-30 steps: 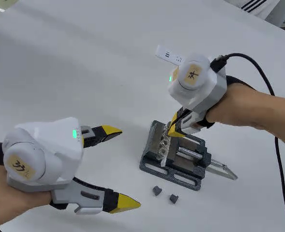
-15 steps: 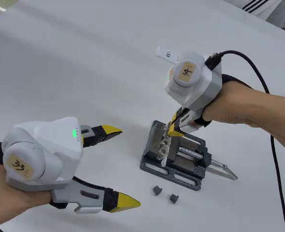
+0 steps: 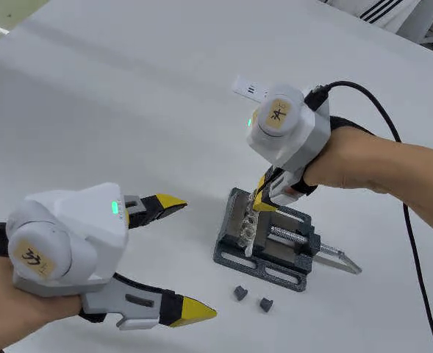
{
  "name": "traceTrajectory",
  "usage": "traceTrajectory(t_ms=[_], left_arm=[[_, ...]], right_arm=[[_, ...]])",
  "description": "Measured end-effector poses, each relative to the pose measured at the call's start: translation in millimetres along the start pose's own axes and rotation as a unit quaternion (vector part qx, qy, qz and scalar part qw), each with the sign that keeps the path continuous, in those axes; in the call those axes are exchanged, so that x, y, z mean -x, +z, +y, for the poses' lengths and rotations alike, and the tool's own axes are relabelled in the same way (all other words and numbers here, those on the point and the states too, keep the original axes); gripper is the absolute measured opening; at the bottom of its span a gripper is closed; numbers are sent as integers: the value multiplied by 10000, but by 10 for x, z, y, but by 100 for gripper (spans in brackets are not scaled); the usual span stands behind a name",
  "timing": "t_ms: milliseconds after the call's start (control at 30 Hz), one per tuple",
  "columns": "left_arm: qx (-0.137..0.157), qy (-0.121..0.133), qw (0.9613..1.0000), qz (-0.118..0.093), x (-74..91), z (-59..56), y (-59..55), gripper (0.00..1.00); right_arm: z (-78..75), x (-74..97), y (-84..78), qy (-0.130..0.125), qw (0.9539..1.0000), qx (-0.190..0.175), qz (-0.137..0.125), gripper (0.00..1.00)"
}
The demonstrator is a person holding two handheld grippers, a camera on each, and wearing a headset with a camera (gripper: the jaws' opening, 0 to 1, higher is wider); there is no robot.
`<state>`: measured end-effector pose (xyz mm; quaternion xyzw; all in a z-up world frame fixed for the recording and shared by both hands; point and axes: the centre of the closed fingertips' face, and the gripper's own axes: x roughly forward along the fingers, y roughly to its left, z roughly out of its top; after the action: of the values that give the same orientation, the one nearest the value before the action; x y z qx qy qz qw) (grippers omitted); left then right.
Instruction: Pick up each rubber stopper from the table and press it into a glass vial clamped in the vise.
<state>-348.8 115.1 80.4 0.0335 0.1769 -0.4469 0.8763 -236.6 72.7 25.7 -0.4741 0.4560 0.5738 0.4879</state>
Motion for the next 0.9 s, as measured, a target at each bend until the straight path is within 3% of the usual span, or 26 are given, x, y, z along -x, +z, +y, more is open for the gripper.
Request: traceTrajectory(t_ms=[67, 200, 433, 900], left_arm=[[-8, 4, 10000, 9, 18, -9, 5, 82], [-41, 17, 10000, 43, 37, -21, -3, 82], [-62, 10, 10000, 48, 50, -67, 30, 82], [-108, 26, 9999, 62, 90, -99, 34, 81]], right_arm=[[4, 1, 0, -29, 9999, -56, -79, 1], [13, -5, 8, -125, 9996, 187, -168, 1], [-17, 9, -6, -144, 9985, -201, -488, 1], [12, 18, 10, -298, 9960, -319, -775, 2]])
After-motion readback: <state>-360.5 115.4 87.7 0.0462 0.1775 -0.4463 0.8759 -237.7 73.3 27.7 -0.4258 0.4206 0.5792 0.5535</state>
